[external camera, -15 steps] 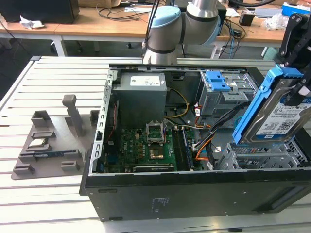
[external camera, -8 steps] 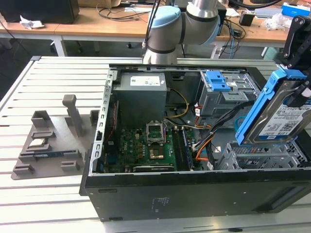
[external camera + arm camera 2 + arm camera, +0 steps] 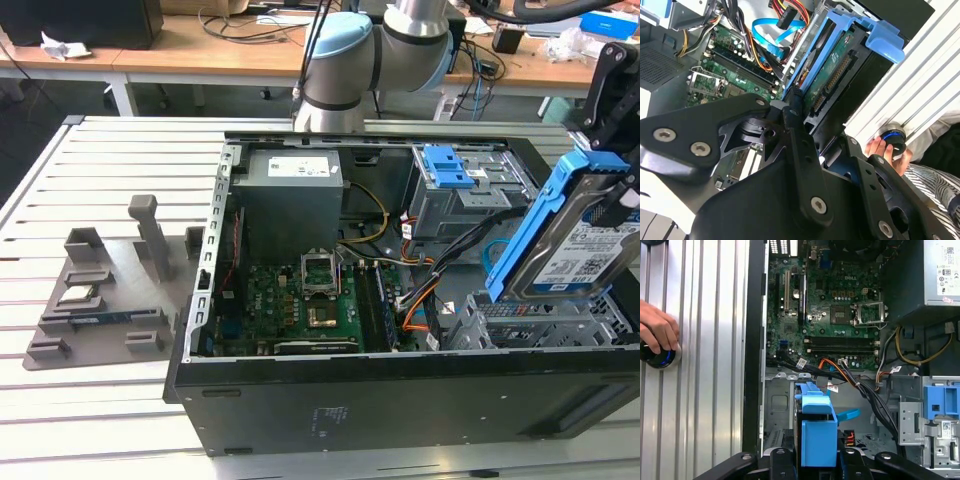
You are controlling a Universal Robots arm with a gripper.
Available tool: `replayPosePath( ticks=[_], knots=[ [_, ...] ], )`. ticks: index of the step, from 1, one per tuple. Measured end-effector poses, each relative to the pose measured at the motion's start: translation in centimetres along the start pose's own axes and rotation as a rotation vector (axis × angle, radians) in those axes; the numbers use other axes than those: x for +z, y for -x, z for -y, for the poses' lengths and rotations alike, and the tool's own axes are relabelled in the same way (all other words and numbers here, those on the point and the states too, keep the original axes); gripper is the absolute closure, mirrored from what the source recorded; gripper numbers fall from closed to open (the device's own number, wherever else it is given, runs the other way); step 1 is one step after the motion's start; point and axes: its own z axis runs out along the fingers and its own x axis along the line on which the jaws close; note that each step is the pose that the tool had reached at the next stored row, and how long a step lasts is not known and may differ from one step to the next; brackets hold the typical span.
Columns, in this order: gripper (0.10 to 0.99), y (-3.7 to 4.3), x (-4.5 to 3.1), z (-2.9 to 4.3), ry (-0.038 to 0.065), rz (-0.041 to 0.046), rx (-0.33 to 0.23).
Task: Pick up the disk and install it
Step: 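Pick up the disk, then insert the disk into the insertion slot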
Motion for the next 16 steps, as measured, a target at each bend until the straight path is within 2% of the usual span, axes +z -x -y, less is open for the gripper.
replayPosePath(
  ticks=[12, 14, 16],
  knots=[
    [0.722, 0.00, 0.07, -0.03, 0.000, 0.0006, 0.000],
    [0.722, 0.00, 0.32, -0.48, 0.000, 0.0004, 0.008],
    [0.722, 0.01, 0.65, -0.62, 0.000, 0.0006, 0.015]
  ],
)
